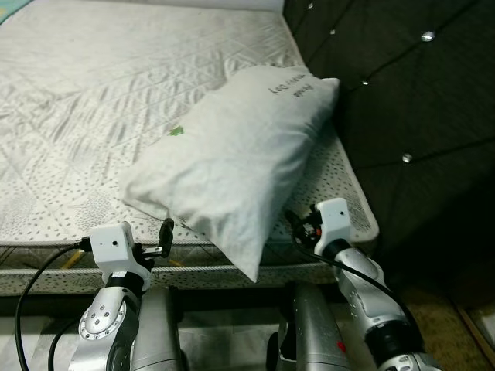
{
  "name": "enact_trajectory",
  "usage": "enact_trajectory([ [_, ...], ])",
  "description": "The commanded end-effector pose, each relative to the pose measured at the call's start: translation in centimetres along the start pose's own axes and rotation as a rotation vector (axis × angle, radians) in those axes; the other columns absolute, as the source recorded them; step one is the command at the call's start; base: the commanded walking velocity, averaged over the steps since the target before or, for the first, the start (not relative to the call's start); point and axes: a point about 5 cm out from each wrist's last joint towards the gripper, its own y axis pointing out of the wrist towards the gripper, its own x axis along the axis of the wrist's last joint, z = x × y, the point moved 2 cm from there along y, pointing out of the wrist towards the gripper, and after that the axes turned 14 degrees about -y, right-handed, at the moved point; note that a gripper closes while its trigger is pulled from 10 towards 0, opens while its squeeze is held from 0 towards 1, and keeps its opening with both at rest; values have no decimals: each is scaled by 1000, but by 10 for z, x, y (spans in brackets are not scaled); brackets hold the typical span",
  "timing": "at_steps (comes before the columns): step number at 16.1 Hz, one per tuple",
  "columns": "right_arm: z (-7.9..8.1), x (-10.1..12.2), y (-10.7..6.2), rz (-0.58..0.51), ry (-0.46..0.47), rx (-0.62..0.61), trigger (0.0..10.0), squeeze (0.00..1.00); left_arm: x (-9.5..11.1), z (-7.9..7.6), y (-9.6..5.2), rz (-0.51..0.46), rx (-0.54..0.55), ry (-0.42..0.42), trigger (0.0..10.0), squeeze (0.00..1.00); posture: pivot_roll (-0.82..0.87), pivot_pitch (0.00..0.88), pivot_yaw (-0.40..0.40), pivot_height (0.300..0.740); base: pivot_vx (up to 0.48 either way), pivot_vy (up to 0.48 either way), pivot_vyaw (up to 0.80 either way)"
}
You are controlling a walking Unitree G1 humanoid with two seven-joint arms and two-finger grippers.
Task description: Clean up the room
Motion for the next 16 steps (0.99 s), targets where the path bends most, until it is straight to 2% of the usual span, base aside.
enact_trajectory([
  [1, -2, 6, 4, -18, 42, -11, 10000, 1000, 0, -2, 1, 0, -1, 7, 10000, 0, 85, 131, -52, 517, 0, 0, 0],
  [5, -6, 16, 12, -15, 150, 3, 10000, 1000, 0, 0, -1, 0, 8, 8, 10000, 0, 93, 140, -50, 517, 0, 0, 0],
  [8, 4, 21, 15, 29, 194, 151, 10000, 1000, 1, 2, -2, 5, 10, 10, 10000, 0, 92, 144, -43, 517, 0, 0, 0],
  [10, 11, 26, 12, 44, 199, 216, 10000, 1000, 1, 2, -1, 10, 5, 11, 10000, 0, 91, 145, -37, 517, 0, 0, 0],
  [13, 10, 37, 11, 48, 210, 241, 10000, 1000, 0, 2, -1, 22, -2, 10, 10000, 0, 92, 145, -28, 517, 0, 0, 0],
  [16, -6, 44, 13, 44, 167, 205, 10000, 1000, -1, 1, -1, 34, -14, 5, 10000, 0, 92, 142, -22, 517, 0, 0, 0],
])
